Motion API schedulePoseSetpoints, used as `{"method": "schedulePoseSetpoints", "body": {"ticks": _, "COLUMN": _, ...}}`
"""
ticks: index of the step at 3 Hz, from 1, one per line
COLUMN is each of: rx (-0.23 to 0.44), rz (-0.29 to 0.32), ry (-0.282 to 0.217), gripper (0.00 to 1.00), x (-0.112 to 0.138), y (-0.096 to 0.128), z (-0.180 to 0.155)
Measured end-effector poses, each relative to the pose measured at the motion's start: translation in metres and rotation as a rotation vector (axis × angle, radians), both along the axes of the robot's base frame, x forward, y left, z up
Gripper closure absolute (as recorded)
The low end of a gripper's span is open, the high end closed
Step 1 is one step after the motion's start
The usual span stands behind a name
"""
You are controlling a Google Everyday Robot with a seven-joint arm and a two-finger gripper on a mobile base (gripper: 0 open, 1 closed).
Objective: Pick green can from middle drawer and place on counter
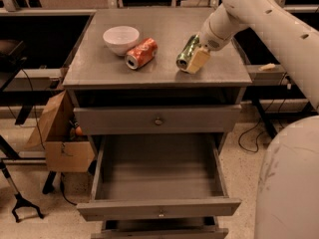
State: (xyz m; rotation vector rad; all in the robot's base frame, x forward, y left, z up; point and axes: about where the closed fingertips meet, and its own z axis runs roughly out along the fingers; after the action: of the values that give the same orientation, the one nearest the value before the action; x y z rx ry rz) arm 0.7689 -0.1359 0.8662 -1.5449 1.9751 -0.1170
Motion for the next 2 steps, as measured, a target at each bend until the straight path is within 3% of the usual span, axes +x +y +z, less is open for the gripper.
{"method": "schedulePoseSetpoints", "body": {"ticks": 1, "rx": 0.03, "rz": 0.055, "ry": 0.01, "gripper": 0.04, "x": -0.0007, "y": 0.0019, "z": 0.0035}}
{"method": "schedulePoseSetpoints", "body": {"ticks": 2, "rx": 0.042, "rz": 0.097, "ry": 0.026, "gripper": 0.0, "x": -0.0046, "y": 0.0008, "z": 0.008}}
